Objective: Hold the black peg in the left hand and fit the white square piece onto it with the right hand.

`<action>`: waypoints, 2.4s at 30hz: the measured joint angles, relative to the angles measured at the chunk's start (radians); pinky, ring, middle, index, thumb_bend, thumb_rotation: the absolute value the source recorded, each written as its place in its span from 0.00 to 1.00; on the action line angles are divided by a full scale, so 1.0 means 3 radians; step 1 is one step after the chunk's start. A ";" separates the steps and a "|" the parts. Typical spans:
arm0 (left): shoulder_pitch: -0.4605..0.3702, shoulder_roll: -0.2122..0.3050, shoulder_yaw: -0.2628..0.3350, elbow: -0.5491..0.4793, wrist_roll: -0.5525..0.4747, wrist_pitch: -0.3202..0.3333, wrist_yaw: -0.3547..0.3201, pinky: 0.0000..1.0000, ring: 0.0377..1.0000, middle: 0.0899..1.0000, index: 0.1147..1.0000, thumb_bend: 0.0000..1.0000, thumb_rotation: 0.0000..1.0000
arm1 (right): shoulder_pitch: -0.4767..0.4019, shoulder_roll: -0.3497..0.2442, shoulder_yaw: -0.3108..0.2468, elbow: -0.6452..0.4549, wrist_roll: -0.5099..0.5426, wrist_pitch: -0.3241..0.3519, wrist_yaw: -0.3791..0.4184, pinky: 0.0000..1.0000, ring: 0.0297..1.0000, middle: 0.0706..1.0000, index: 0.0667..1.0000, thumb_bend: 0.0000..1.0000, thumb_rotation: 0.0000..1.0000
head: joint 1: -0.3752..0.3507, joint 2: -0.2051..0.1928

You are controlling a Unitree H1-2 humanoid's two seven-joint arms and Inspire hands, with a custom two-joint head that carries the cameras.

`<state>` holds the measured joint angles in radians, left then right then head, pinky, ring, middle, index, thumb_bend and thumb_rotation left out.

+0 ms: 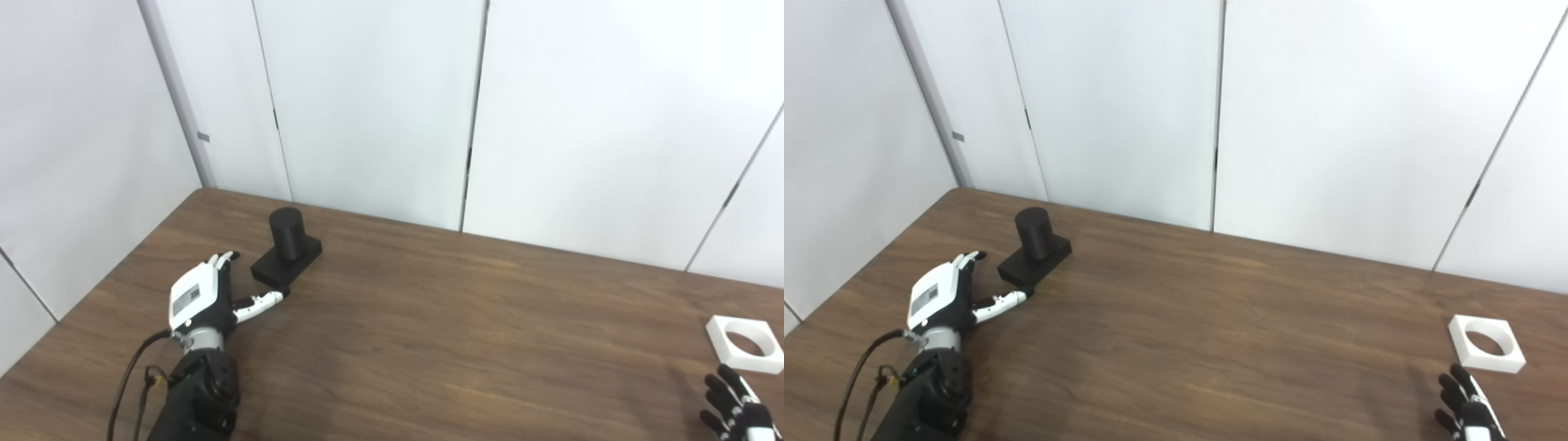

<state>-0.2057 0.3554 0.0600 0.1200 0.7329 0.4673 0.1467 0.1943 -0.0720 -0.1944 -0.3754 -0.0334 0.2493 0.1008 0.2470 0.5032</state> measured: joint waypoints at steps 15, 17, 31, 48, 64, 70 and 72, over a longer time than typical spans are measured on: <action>-0.0284 0.0055 -0.0086 0.0441 -0.0123 -0.0012 0.0054 0.92 0.94 0.91 0.83 0.97 0.58 | 0.0006 0.0000 0.0026 -0.0035 -0.0038 0.0052 0.0000 0.97 0.94 0.90 0.94 0.84 1.00 | -0.0026 0.0026; -0.0332 0.0055 -0.0093 0.0497 -0.0147 -0.0018 0.0095 0.92 0.94 0.91 0.82 0.97 0.56 | 0.0007 0.0001 0.0027 -0.0045 -0.0038 0.0052 0.0000 0.99 0.94 0.89 0.94 0.84 1.00 | -0.0031 0.0031; -0.0514 -0.0008 -0.0058 0.0856 -0.0422 -0.0174 0.0493 0.90 0.88 0.82 0.63 0.90 0.41 | 0.0010 0.0002 0.0034 -0.0074 -0.0029 0.0065 -0.0001 0.98 0.95 0.90 0.95 0.81 1.00 | -0.0067 0.0051; -0.0555 0.0061 -0.0256 0.1044 -0.0428 -0.0273 0.0727 0.88 0.86 0.80 0.55 0.88 0.24 | 0.0010 0.0007 0.0069 -0.0104 -0.0040 0.0066 -0.0032 1.00 0.95 0.89 0.96 0.78 1.00 | -0.0097 0.0051; -0.0548 0.0106 -0.0224 0.1091 -0.0503 -0.0536 0.0927 0.61 0.71 0.66 0.41 0.52 0.05 | 0.0008 0.0010 0.0105 -0.0105 -0.0089 0.0064 -0.0059 1.00 0.95 0.89 0.97 0.70 1.00 | -0.0138 0.0061; -0.0253 0.0078 -0.0317 0.0609 -0.0467 -0.0507 0.0832 0.59 0.69 0.61 0.41 0.52 0.05 | 0.0005 0.0010 0.0102 -0.0089 0.0072 0.0063 -0.0037 1.00 1.00 0.96 1.00 0.70 1.00 | -0.0199 0.0082; -0.0120 0.0063 -0.0369 0.0400 -0.0403 -0.0474 0.0782 0.59 0.69 0.61 0.41 0.52 0.05 | 0.0004 0.0010 0.0103 -0.0061 0.0135 0.0061 -0.0034 1.00 1.00 0.96 1.00 0.68 1.00 | -0.0215 0.0092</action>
<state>-0.2417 0.3742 -0.0507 0.2399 0.6121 0.3250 0.3814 0.1957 -0.0690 -0.1636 -0.3936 0.0072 0.2675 0.0905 0.1825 0.5308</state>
